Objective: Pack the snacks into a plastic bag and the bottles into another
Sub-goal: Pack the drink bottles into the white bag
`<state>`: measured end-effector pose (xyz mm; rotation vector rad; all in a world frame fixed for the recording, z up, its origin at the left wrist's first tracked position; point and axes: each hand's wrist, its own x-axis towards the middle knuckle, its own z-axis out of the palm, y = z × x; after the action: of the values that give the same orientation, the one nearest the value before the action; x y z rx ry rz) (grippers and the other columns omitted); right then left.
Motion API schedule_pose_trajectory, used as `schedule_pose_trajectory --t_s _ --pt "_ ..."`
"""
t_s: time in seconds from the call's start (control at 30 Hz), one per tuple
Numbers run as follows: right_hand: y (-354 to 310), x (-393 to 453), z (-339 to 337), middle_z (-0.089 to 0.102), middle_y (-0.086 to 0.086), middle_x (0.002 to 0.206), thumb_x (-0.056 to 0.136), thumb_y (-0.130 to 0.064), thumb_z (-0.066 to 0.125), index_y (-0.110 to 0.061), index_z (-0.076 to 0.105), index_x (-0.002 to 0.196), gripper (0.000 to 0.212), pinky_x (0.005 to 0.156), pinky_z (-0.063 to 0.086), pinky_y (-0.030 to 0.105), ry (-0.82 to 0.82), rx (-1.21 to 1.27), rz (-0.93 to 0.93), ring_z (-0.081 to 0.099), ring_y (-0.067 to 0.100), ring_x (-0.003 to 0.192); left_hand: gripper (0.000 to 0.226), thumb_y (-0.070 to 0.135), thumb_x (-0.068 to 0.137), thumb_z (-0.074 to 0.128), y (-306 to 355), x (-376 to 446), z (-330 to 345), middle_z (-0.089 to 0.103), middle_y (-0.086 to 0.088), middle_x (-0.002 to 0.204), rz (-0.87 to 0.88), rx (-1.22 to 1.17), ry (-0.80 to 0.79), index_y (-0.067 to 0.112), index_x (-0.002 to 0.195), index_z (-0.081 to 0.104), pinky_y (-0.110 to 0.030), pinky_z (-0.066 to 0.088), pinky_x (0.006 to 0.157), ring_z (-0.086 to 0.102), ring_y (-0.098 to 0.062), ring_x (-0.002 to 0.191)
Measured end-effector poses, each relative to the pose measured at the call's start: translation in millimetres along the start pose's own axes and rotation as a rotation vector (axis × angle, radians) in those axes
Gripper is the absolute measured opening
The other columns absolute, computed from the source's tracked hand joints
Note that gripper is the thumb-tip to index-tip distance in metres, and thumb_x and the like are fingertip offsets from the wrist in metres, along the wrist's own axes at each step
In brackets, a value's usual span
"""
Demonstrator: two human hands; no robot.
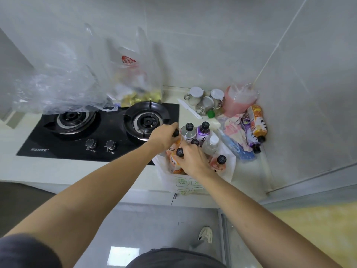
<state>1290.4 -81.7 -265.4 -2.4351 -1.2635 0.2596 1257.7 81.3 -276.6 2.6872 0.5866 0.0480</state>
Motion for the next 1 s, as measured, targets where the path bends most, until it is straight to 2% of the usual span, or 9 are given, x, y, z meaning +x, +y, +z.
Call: schedule_pose_trajectory --t_s 0.07,0.23,0.43,0.53,0.67,0.77,0.87,1.0 --pt "1.0 4.5 1.2 0.072 0.009 0.093 0.096 -0.033 0.067 -0.012 0.052 0.123 0.038 0.072 0.056 0.043 0.000 -0.018 -0.006 0.072 0.033 0.087 0.023 0.032 0.096 0.064 -4.5 -1.2 -0.9 0.066 -0.010 0.093 -0.002 0.003 0.015 0.014 0.105 0.052 -0.037 0.043 0.062 0.063 -0.034 0.082" --pt "-3.0 20.8 1.5 0.071 0.014 0.096 0.096 -0.033 0.066 -0.012 0.052 0.108 0.027 0.074 0.057 0.046 -0.011 -0.087 -0.006 0.071 0.039 0.089 0.021 0.032 0.095 0.065 -19.0 -1.8 -6.0 0.067 -0.007 0.093 -0.052 -0.031 0.032 0.018 0.105 0.052 -0.037 0.043 0.063 0.063 -0.031 0.080" --pt "-3.3 41.2 1.6 0.069 0.013 0.096 0.098 -0.026 0.065 -0.009 0.051 0.115 0.027 0.067 0.053 0.041 -0.054 -0.149 0.001 0.070 0.036 0.092 0.017 0.031 0.096 0.062 -39.1 -10.9 -15.5 0.065 -0.002 0.084 -0.106 -0.079 0.035 0.019 0.100 0.053 -0.032 0.042 0.060 0.061 -0.023 0.073" --pt "-4.4 49.2 1.1 0.068 0.014 0.105 0.099 -0.023 0.065 -0.009 0.050 0.120 0.030 0.067 0.044 0.037 -0.053 -0.169 0.004 0.069 0.036 0.099 0.018 0.033 0.095 0.062 -48.7 -16.9 -14.9 0.065 0.000 0.082 -0.114 -0.086 0.042 0.019 0.101 0.053 -0.037 0.050 0.062 0.062 -0.023 0.073" --pt "-8.2 56.9 5.2 0.066 0.014 0.109 0.098 -0.017 0.066 -0.010 0.049 0.117 0.027 0.067 0.043 0.038 -0.050 -0.219 0.004 0.069 0.037 0.099 0.017 0.033 0.094 0.063 -55.0 -23.7 -13.4 0.066 0.000 0.084 -0.119 -0.112 0.058 0.021 0.102 0.054 -0.040 0.054 0.065 0.063 -0.024 0.073" --pt "-10.0 63.6 7.5 0.064 0.013 0.115 0.096 -0.011 0.068 -0.011 0.048 0.117 0.029 0.071 0.045 0.037 -0.051 -0.230 -0.003 0.069 0.035 0.103 0.016 0.031 0.094 0.064 -54.7 -28.0 -13.9 0.066 0.000 0.084 -0.103 -0.112 0.068 0.021 0.101 0.054 -0.037 0.050 0.062 0.062 -0.023 0.073" --pt "-10.6 70.4 7.2 0.062 0.013 0.117 0.097 -0.012 0.067 -0.010 0.046 0.117 0.029 0.070 0.039 0.035 -0.048 -0.243 -0.021 0.068 0.035 0.104 0.016 0.031 0.094 0.064 -55.5 -31.4 -14.2 0.065 0.001 0.084 -0.108 -0.121 0.089 0.020 0.102 0.055 -0.032 0.039 0.059 0.060 -0.022 0.073" --pt "-12.0 79.6 5.0 0.062 0.015 0.118 0.099 -0.016 0.065 -0.008 0.046 0.119 0.029 0.072 0.035 0.037 -0.066 -0.231 -0.031 0.065 0.039 0.107 0.020 0.032 0.094 0.063 -57.3 -35.7 -12.5 0.066 -0.002 0.091 -0.112 -0.110 0.100 0.018 0.107 0.056 -0.034 0.042 0.063 0.060 -0.024 0.080"
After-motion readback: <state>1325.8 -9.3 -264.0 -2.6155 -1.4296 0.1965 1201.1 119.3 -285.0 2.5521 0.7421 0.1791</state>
